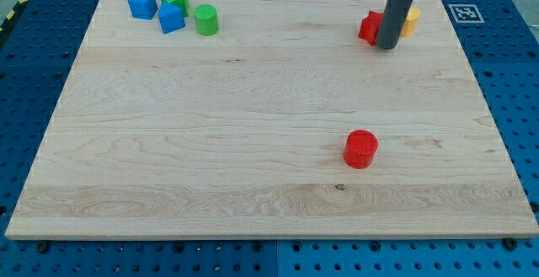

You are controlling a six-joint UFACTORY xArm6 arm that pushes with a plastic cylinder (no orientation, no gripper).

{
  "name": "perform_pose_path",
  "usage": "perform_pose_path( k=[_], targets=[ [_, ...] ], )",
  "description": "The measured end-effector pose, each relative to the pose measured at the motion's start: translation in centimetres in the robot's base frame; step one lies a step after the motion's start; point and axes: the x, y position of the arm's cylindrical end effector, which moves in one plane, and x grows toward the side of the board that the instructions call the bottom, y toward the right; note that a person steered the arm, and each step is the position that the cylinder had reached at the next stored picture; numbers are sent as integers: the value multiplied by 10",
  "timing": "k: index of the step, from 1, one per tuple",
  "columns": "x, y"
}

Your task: Move arm towards the left of the red circle

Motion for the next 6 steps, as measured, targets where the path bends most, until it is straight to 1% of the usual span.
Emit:
perform_pose_path(
  k=[1, 3, 4, 5, 6],
  targets=[
    [-10, 3],
    [-4, 0],
    [13, -49],
    [44, -93],
    [108, -113]
  ],
)
